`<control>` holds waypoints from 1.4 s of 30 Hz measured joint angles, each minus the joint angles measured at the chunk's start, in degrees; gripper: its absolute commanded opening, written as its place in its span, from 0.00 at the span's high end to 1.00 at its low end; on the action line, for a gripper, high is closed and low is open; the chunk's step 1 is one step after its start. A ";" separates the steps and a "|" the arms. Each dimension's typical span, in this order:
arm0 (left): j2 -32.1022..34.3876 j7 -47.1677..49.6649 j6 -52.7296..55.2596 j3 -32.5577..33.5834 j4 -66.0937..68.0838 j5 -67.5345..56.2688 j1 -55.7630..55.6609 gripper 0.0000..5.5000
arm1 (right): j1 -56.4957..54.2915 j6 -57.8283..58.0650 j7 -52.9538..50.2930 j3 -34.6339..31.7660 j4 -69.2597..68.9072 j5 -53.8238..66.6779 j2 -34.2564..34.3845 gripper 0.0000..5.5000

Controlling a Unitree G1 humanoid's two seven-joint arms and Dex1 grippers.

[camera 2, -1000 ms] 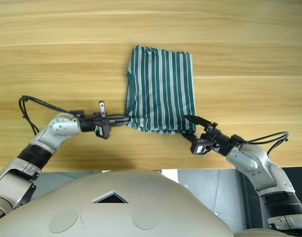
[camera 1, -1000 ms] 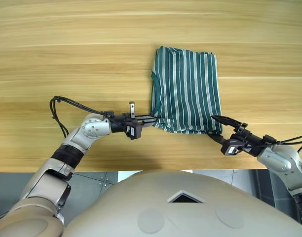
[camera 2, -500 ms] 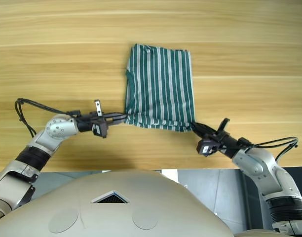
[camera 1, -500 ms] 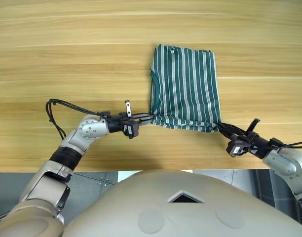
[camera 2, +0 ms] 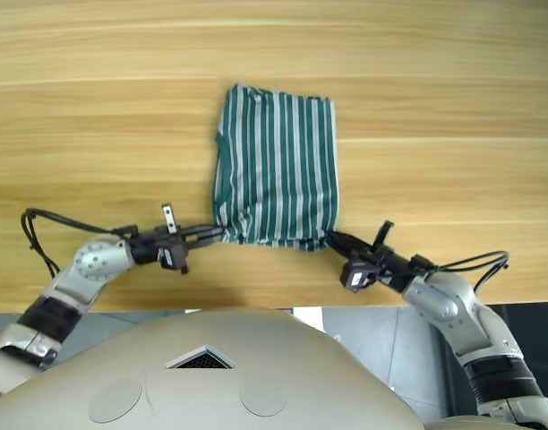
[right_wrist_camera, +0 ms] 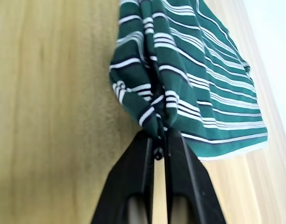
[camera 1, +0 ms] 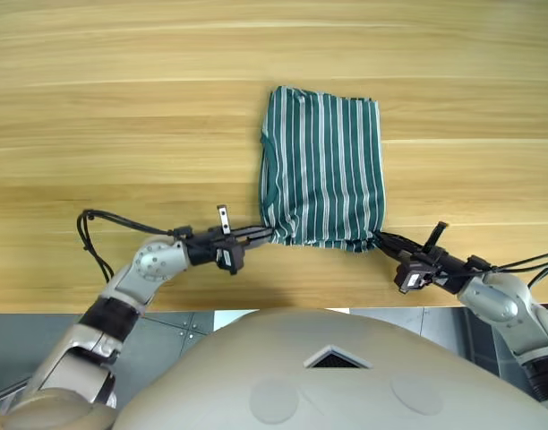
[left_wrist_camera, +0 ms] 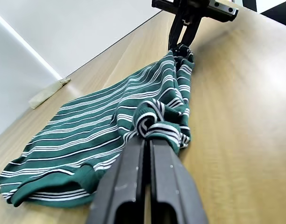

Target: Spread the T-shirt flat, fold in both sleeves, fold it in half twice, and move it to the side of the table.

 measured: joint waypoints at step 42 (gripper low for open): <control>-16.48 15.38 4.53 10.04 41.09 13.91 -39.36 0.94 | -45.62 4.05 -14.44 5.27 32.75 -10.33 14.62 0.98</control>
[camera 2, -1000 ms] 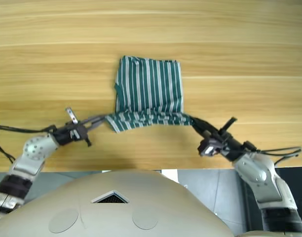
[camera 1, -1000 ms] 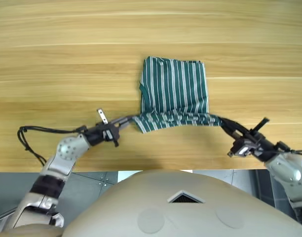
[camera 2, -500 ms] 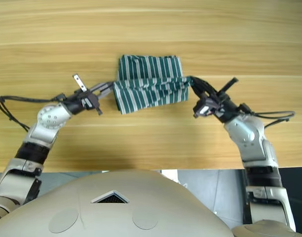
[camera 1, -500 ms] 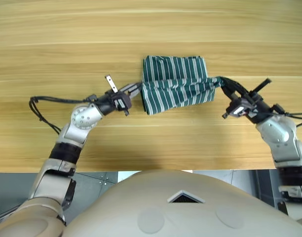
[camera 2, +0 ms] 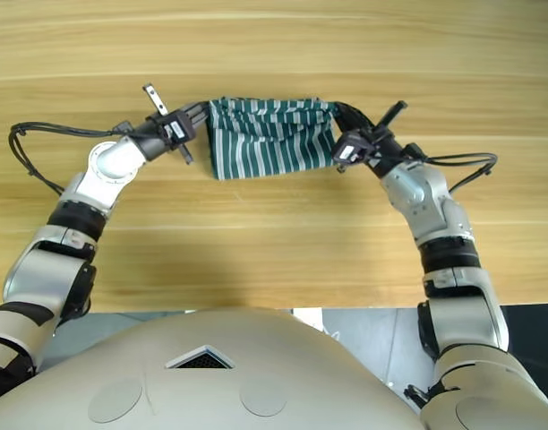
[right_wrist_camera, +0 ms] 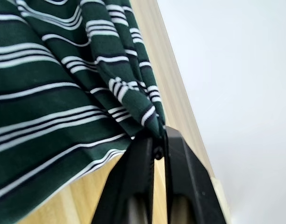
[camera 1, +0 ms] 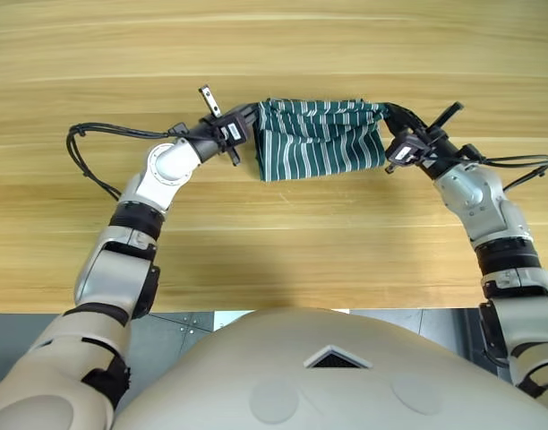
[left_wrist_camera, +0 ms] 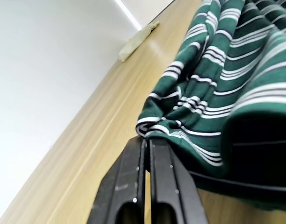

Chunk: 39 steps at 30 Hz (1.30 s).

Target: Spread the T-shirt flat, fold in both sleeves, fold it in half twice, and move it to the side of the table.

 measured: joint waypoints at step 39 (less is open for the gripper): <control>-14.68 19.25 -2.56 17.43 22.47 -10.59 -11.16 0.53 | -26.20 12.90 -16.64 4.83 41.75 0.89 14.54 0.49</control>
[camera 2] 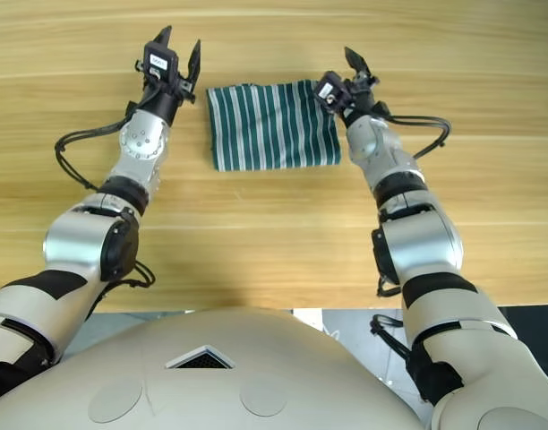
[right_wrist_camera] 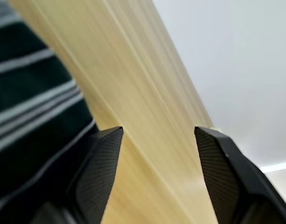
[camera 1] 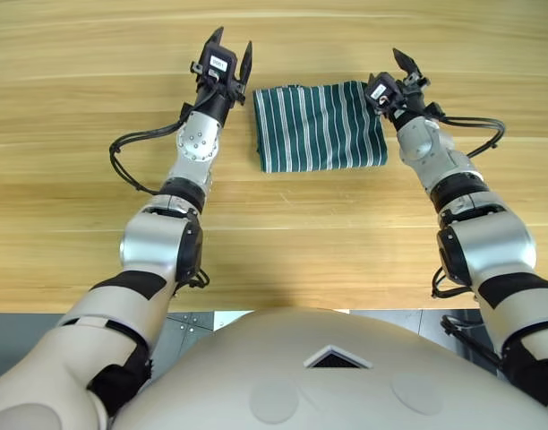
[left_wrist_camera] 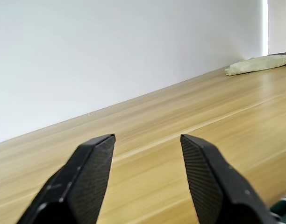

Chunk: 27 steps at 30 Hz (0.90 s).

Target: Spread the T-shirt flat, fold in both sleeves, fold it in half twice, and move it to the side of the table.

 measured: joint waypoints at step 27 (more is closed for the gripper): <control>-4.05 -2.17 0.16 12.46 -2.88 -13.39 9.91 0.53 | 21.70 -4.60 5.43 -4.34 -24.14 20.73 14.04 0.49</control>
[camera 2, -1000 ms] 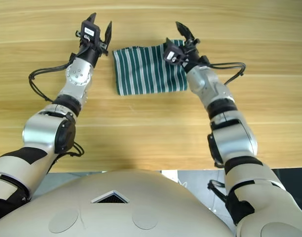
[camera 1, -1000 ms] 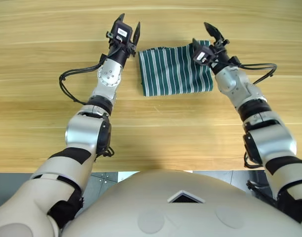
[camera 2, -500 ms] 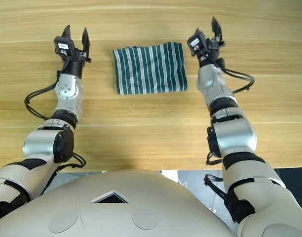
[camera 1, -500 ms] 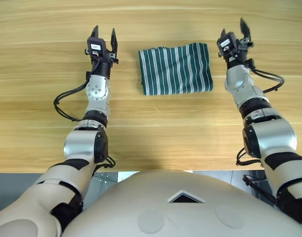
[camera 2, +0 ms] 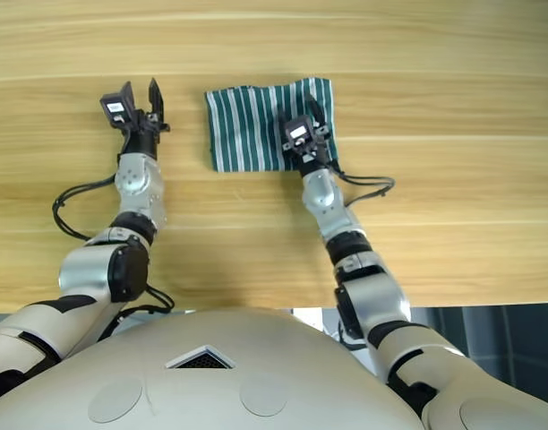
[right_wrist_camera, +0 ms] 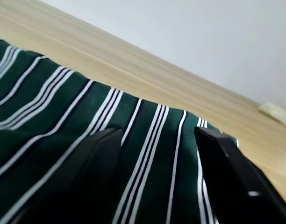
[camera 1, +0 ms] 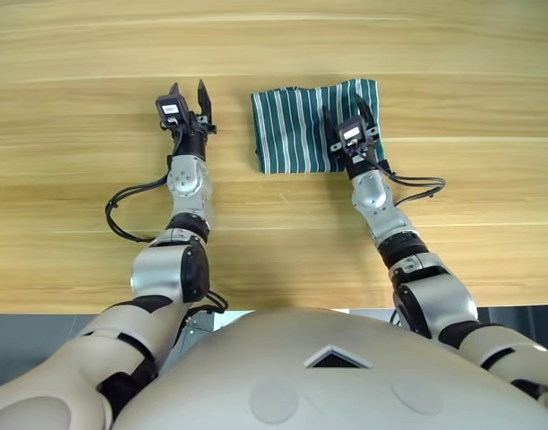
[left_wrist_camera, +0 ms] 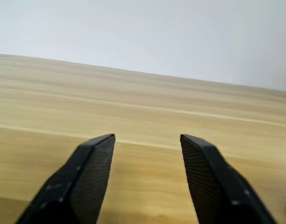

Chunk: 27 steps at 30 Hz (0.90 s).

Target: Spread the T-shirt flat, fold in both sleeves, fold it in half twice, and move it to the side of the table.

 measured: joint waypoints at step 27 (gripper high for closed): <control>-0.37 1.18 -7.57 2.93 -6.66 -2.01 5.02 0.53 | -0.63 16.45 -36.04 -52.43 26.11 31.22 -32.34 0.49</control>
